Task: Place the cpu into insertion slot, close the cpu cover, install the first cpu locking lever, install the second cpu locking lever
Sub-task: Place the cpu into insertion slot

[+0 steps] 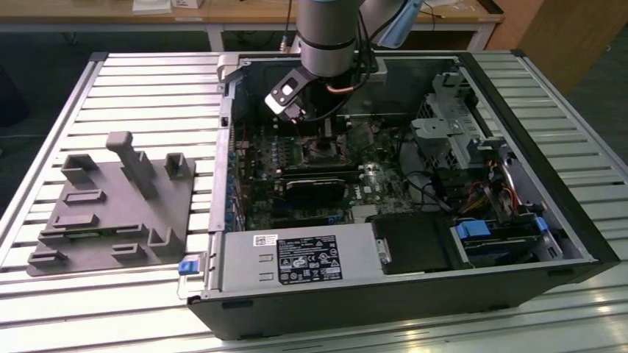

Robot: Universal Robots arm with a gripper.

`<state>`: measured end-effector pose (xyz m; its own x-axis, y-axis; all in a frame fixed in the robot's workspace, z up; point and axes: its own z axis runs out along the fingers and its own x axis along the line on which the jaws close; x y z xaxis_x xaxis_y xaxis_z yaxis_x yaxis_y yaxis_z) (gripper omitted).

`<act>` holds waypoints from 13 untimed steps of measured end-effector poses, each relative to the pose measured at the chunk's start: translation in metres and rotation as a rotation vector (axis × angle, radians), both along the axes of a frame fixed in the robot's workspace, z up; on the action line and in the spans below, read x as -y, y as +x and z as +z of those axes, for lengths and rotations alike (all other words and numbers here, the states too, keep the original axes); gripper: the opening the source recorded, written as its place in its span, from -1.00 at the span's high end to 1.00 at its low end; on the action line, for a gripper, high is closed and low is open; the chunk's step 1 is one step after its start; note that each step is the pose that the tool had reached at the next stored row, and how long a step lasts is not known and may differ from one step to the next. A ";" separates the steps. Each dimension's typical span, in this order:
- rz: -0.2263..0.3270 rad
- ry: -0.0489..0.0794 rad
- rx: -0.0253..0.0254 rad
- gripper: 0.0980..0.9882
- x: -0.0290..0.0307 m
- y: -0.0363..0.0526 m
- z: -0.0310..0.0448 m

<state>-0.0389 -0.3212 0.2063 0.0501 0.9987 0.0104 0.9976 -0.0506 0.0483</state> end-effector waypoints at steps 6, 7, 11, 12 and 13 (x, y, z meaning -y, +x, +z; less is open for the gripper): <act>0.000 0.000 -0.0001 0.98 0.0000 0.0003 0.0001; 0.001 0.000 0.0000 0.98 0.0000 0.0004 -0.0001; 0.005 0.000 0.0039 0.98 -0.0001 0.0005 -0.0019; 0.006 0.001 0.0053 0.98 0.0000 0.0005 -0.0026; 0.007 0.001 0.0064 0.98 0.0000 0.0005 -0.0031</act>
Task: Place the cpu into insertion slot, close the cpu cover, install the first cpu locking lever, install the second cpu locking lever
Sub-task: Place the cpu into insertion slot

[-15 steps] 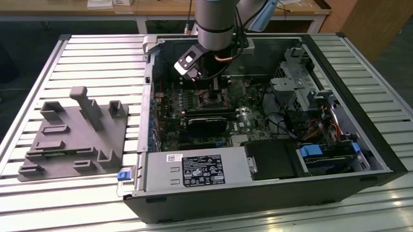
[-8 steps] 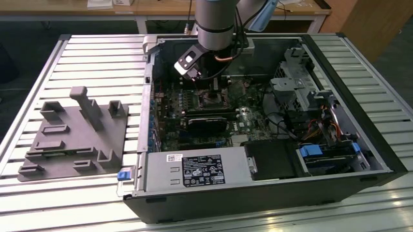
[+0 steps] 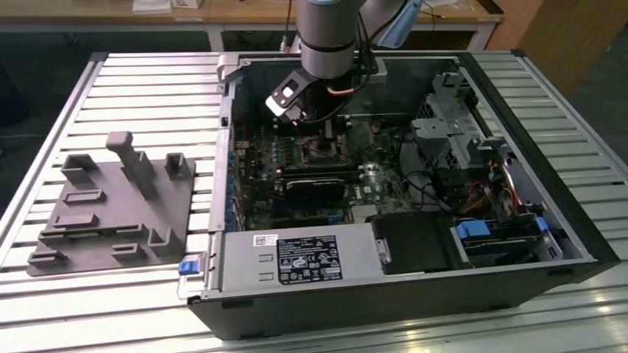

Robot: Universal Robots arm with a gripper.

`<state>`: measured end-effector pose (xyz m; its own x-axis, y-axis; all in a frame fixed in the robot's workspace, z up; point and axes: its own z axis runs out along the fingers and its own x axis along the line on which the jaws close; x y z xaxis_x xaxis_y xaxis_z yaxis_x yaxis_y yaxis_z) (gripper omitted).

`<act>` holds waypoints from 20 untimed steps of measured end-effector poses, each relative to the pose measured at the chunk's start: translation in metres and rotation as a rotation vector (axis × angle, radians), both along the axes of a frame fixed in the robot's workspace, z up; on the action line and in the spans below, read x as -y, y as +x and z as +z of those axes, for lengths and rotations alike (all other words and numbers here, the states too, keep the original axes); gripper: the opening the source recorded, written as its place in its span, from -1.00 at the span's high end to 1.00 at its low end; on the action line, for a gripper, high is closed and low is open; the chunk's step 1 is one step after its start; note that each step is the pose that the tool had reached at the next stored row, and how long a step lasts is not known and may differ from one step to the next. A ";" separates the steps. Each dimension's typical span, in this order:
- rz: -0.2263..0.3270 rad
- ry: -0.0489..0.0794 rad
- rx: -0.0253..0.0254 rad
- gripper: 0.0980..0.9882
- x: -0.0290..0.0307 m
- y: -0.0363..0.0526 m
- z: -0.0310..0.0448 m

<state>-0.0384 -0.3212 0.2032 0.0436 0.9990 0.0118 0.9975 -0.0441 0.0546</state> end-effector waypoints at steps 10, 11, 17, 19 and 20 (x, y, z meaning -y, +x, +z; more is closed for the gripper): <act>0.000 0.000 0.0006 0.98 0.0000 0.0000 -0.0030; 0.000 0.001 0.0006 0.98 0.0000 0.0000 -0.0030; 0.000 0.001 0.0006 0.98 0.0000 0.0000 0.0004; 0.000 0.001 0.0007 0.98 -0.0001 0.0000 0.0045; 0.000 0.001 0.0006 0.98 0.0000 0.0000 0.0070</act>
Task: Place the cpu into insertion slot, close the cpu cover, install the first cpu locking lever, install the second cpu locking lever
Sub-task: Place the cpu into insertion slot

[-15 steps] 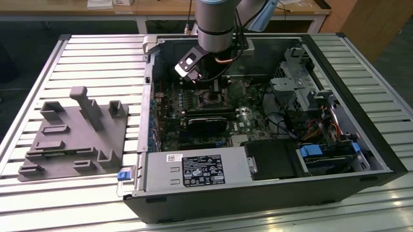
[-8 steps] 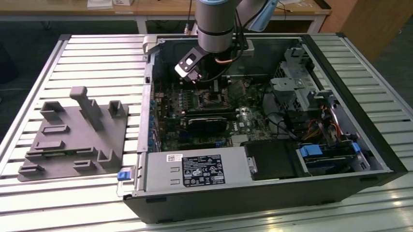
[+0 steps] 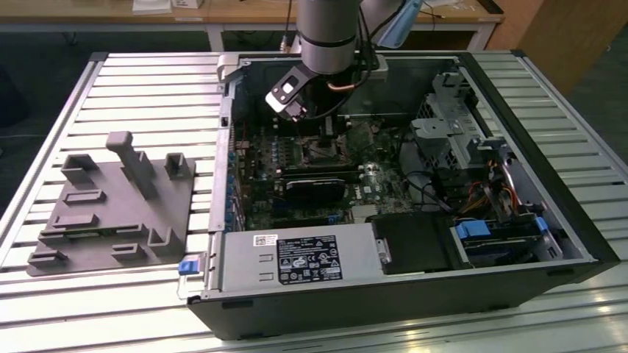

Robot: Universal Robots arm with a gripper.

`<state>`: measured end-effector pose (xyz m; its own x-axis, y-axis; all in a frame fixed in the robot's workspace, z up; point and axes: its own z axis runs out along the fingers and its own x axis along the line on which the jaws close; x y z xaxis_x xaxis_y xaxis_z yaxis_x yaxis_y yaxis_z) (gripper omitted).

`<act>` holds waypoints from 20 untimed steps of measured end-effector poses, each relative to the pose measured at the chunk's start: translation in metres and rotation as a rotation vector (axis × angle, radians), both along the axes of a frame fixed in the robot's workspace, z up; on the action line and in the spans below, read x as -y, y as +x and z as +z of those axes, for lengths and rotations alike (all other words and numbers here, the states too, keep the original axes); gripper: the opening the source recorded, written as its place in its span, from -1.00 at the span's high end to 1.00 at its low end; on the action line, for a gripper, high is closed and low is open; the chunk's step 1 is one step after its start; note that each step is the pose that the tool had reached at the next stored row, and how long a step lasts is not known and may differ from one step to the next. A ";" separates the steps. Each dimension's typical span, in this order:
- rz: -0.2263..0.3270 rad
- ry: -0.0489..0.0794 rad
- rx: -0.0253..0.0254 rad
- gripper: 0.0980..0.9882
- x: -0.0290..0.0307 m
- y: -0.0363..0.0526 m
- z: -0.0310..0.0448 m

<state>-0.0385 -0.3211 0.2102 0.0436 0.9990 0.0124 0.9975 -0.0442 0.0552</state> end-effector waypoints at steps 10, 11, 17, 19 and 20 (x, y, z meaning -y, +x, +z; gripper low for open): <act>0.000 0.000 0.0020 0.98 0.0000 0.0000 0.0320; 0.000 0.000 0.0022 0.98 0.0000 0.0000 0.0354; 0.000 0.000 0.0030 0.98 0.0000 0.0000 0.0470; 0.000 0.000 0.0032 0.98 0.0000 0.0000 0.0471; 0.000 0.000 0.0030 0.98 0.0000 0.0000 0.0477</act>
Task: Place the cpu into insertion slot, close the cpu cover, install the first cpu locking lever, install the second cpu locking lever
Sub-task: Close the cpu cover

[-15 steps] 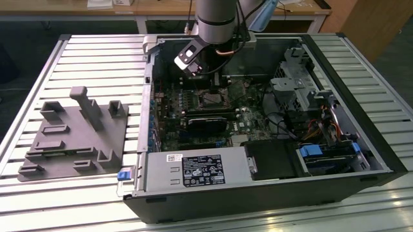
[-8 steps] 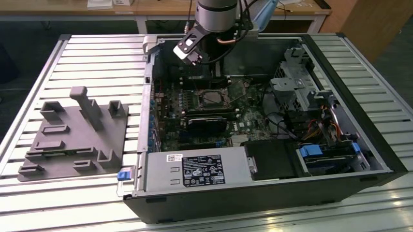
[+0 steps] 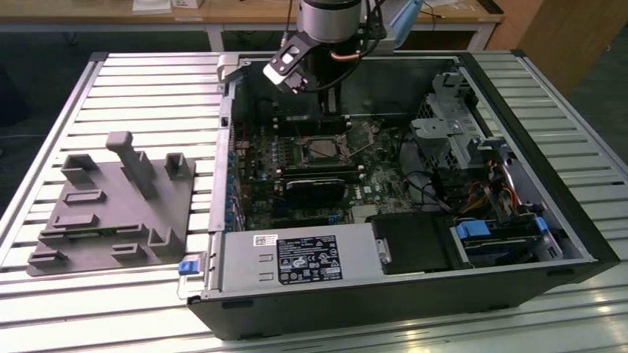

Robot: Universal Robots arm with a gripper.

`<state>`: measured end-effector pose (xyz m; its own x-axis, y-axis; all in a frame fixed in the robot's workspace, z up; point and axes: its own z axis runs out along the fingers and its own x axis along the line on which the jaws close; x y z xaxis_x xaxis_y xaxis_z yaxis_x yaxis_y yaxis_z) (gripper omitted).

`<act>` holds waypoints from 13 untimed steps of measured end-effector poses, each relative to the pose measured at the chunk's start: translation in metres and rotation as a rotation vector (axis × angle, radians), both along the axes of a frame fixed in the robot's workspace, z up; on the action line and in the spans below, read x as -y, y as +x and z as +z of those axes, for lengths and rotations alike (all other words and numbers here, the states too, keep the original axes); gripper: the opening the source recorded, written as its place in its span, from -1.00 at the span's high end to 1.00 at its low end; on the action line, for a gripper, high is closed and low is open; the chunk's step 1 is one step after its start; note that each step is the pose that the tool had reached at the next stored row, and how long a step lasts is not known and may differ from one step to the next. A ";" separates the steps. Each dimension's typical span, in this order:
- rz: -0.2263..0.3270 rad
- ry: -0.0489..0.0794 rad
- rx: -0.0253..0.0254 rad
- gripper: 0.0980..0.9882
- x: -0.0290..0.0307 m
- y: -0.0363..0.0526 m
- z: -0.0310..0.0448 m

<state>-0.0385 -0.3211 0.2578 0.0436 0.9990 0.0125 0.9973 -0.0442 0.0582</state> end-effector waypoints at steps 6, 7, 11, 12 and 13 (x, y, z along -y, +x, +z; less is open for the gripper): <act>0.000 0.000 0.0000 0.98 0.0000 0.0000 0.0008; 0.000 0.000 0.0000 0.98 0.0000 0.0000 0.0009; 0.000 0.000 0.0000 0.98 0.0000 0.0002 0.0011; 0.000 0.000 -0.0001 0.98 0.0000 0.0007 0.0011; 0.000 0.000 -0.0002 0.98 0.0000 0.0017 0.0012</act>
